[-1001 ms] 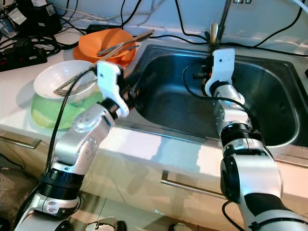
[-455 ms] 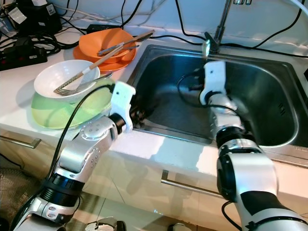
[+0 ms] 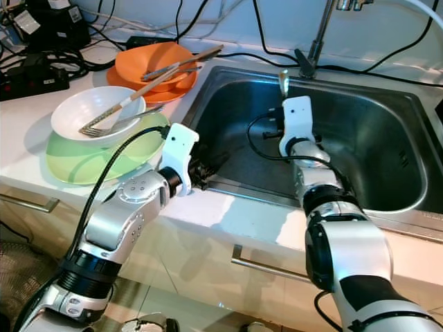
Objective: Kitchen organization
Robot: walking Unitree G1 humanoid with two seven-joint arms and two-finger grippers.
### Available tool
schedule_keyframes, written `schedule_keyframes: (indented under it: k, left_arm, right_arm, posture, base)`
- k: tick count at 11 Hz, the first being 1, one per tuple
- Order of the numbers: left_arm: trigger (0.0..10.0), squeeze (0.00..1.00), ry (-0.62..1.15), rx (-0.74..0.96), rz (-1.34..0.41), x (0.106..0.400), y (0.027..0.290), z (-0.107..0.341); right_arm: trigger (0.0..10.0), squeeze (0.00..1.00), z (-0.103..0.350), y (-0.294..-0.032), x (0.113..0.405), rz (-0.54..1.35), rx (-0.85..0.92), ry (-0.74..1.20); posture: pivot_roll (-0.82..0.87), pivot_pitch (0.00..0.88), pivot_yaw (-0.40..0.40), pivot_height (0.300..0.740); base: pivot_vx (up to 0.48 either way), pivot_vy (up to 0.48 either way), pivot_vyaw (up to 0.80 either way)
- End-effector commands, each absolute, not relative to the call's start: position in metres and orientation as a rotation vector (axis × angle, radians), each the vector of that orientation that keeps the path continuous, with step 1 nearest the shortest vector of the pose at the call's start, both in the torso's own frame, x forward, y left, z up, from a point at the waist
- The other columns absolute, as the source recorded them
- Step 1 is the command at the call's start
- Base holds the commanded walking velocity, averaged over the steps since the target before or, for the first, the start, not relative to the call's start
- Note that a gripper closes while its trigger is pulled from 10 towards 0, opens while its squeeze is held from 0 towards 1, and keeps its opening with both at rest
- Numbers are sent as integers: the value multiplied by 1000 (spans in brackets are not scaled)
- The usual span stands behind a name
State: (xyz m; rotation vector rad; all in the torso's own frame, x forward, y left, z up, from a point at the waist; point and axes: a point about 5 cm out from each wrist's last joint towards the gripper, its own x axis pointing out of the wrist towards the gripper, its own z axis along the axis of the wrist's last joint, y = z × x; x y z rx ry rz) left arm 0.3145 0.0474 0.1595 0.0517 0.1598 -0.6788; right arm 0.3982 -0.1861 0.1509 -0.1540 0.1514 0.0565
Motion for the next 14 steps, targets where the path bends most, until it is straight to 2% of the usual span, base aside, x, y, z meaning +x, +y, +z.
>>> schedule_keyframes:
  k: [1,2,3,8,9,11,13,14]
  left_arm:
    - [10000,0,231,65,-670,311,49,146]
    - [10000,0,234,65,-669,311,49,145]
    - [10000,0,236,65,-671,310,48,145]
    - [10000,0,242,57,-663,310,49,146]
    - [10000,0,241,57,-663,310,48,145]
    - [10000,0,227,63,-659,311,48,147]
    - [10000,0,102,75,-611,316,50,162]
    - [10000,0,8,103,-568,320,52,172]
  right_arm:
    - [10000,0,145,-185,396,59,-158,177]
    - [10000,310,143,-184,396,66,-148,186]
    - [10000,1000,141,-183,395,68,-138,190]
    - [10000,1000,142,-181,395,72,-145,186]
    - [10000,0,142,-180,396,77,-150,180]
    - [10000,0,146,-180,397,76,-151,153]
    - [10000,0,163,-175,400,123,-122,45]
    - [10000,0,180,-169,402,182,-90,-80]
  posture:
    - [174,14,-10,740]
    - [178,8,-11,740]
    - [178,7,-11,740]
    - [177,25,-15,740]
    - [177,25,-15,740]
    - [174,29,-15,740]
    - [165,38,-14,740]
    - [151,43,-13,740]
  base:
    - [0,0,0]
    - [0,0,0]
    - [0,0,0]
    - [0,0,0]
    - [0,0,0]
    - [0,0,0]
    - [0,0,0]
    - [0,0,0]
